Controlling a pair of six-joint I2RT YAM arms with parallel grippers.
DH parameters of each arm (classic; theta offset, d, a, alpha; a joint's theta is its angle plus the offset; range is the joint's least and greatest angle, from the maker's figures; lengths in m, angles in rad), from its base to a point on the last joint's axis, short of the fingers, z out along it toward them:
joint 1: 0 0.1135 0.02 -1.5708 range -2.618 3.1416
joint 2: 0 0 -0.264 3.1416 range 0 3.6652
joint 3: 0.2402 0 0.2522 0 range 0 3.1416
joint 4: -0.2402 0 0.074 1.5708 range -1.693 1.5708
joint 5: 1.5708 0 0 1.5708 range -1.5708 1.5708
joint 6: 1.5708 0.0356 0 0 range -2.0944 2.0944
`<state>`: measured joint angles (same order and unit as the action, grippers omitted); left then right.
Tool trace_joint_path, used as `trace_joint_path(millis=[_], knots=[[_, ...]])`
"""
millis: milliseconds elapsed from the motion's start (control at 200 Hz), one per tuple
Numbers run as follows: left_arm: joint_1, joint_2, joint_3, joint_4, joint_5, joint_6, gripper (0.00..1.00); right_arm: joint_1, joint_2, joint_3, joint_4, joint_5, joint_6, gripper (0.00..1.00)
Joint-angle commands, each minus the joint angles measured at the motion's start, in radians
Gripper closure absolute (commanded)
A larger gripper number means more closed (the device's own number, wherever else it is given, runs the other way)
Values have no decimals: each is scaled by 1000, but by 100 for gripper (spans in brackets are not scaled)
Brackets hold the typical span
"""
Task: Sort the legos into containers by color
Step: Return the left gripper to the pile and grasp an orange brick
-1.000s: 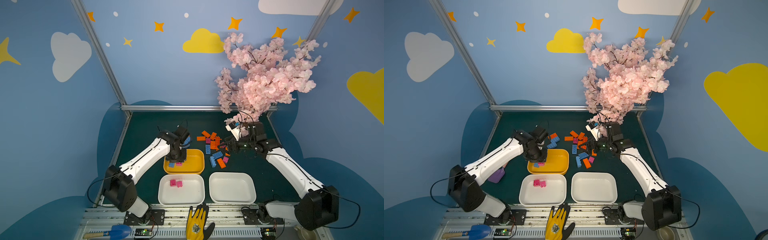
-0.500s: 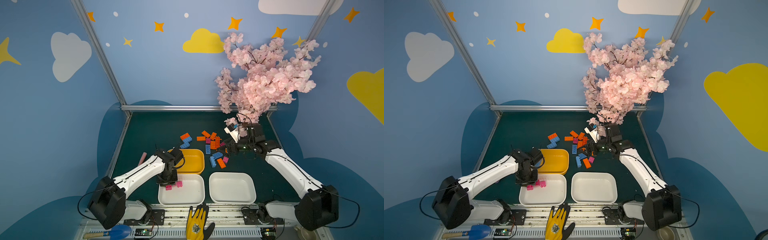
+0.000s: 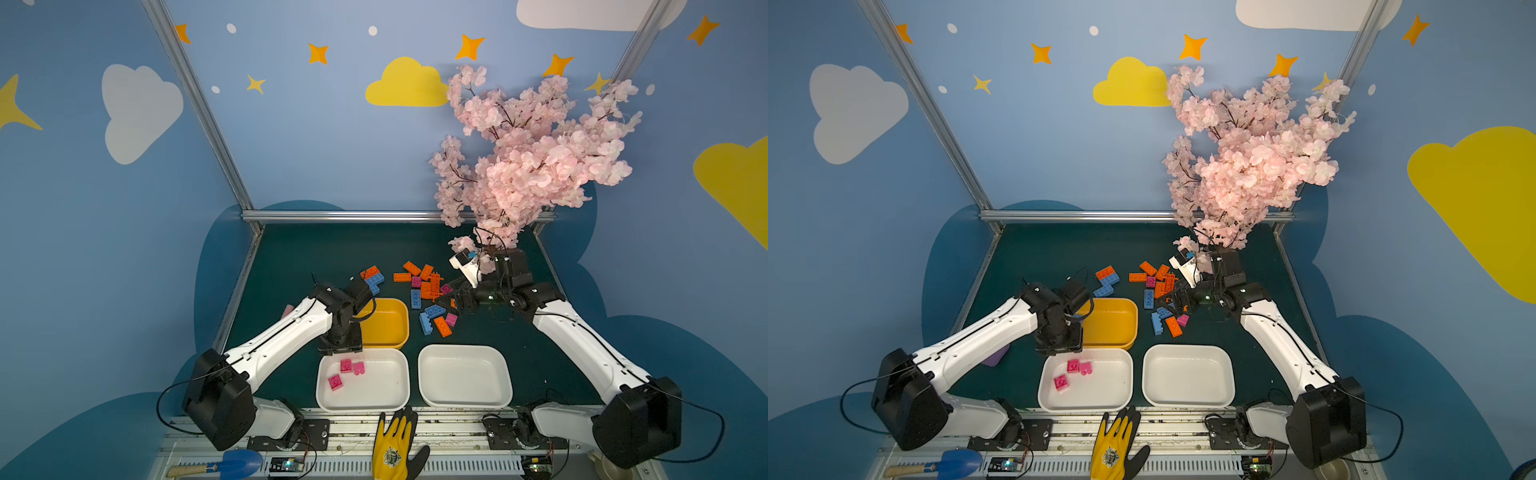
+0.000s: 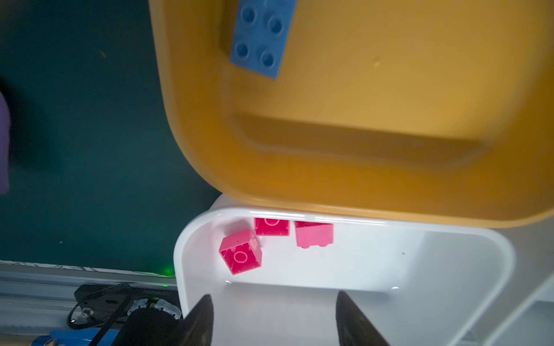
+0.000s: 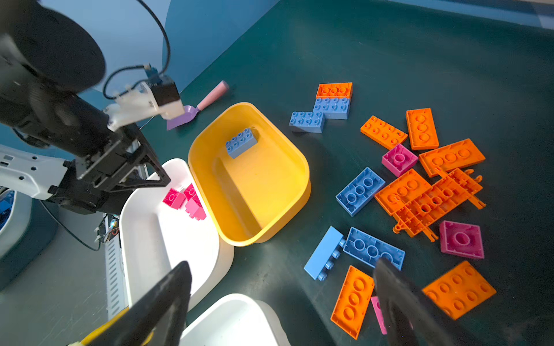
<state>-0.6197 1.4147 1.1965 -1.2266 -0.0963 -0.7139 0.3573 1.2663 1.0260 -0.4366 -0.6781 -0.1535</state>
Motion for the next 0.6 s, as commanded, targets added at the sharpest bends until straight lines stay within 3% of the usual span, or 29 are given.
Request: trace_joint_path(millis=[0,315,456,596], knots=[[38,73,116,-8,-119,185,32,0,-12,-8,12,-3,12,6],[275,427,403,213,-144,611,27,-6,5,22,32,14,10,6],[312,568,499,312,-119,737,26,-9,10,31,30,17,6,6],[322,725,621,298,-99,837,25,-12,11,29,23,21,5,6]])
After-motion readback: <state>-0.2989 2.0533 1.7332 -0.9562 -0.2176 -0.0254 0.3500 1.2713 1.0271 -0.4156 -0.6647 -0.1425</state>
